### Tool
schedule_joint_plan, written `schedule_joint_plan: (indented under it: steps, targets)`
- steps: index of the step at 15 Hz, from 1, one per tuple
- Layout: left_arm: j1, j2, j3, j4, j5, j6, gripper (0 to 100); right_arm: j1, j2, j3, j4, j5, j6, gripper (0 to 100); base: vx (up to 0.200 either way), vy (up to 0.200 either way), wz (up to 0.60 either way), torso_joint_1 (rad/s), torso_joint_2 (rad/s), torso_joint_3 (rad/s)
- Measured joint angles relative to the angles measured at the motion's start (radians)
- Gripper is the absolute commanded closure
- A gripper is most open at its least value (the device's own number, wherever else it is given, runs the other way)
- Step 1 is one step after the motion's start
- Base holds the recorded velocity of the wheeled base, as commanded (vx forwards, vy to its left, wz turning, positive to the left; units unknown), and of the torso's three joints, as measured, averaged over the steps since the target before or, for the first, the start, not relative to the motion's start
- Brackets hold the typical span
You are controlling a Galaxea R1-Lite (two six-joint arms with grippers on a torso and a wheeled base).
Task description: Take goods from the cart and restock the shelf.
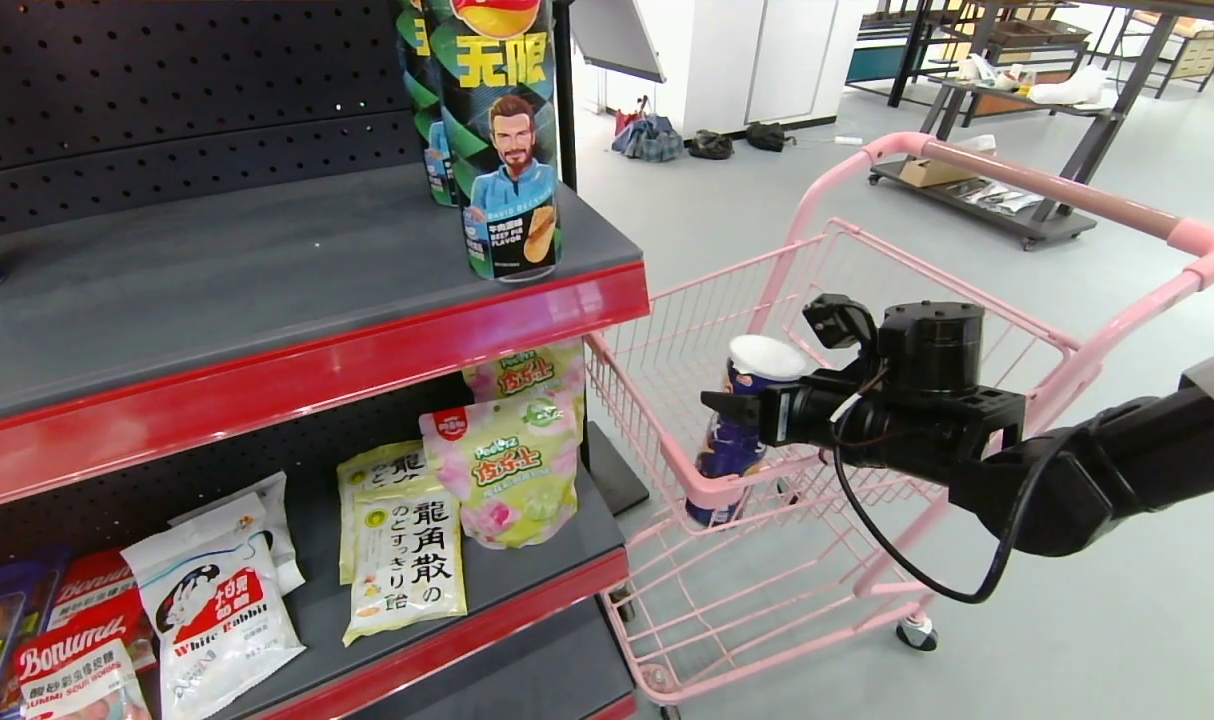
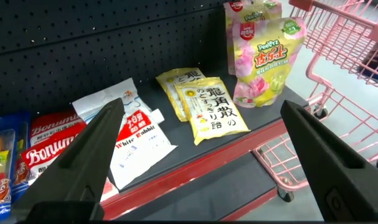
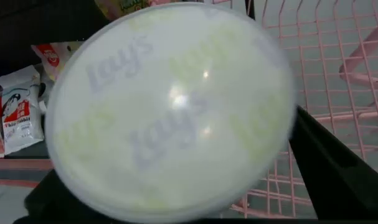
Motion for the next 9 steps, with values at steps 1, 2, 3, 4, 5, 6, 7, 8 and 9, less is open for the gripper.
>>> schedule_joint_plan:
  steps: [1,2,3,4,5,6,7,8,9]
  targets:
    - [0.0,0.0,0.0,0.0,0.0,0.001,0,0.001,0.009,-0.003,-0.016,0.0,0.0,100,0.0,0.0,0.0,0.0,0.0,0.0]
    - [0.0,0.0,0.0,0.0,0.0,0.002,0,0.001,0.015,-0.004,-0.019,0.0,-0.003,100,0.0,0.0,0.0,0.0,0.0,0.0]
    - [0.0,0.0,0.0,0.0,0.0,0.002,0,0.002,0.019,-0.005,-0.02,-0.004,-0.005,100,0.0,0.0,0.0,0.0,0.0,0.0]
    - [0.0,0.0,0.0,0.0,0.0,0.002,0,0.002,0.021,-0.006,-0.021,-0.006,-0.006,100,0.0,0.0,0.0,0.0,0.0,0.0]
    - [0.0,0.0,0.0,0.0,0.0,0.001,0,0.003,0.02,-0.006,-0.02,-0.006,-0.008,100,0.0,0.0,0.0,0.0,0.0,0.0]
    - [0.0,0.0,0.0,0.0,0.0,0.001,0,0.003,0.016,-0.006,-0.017,-0.007,-0.015,100,0.0,0.0,0.0,0.0,0.0,0.0]
    - [0.0,0.0,0.0,0.0,0.0,0.0,0,0.0,0.004,-0.014,-0.004,-0.007,-0.033,100,0.0,0.0,0.0,0.0,0.0,0.0]
    - [0.0,0.0,0.0,0.0,0.0,0.0,0,-0.003,-0.012,-0.033,0.009,-0.008,-0.061,100,0.0,0.0,0.0,0.0,0.0,0.0]
    - [0.0,0.0,0.0,0.0,0.0,0.0,0,-0.014,-0.036,-0.064,0.029,-0.009,-0.093,100,0.0,0.0,0.0,0.0,0.0,0.0]
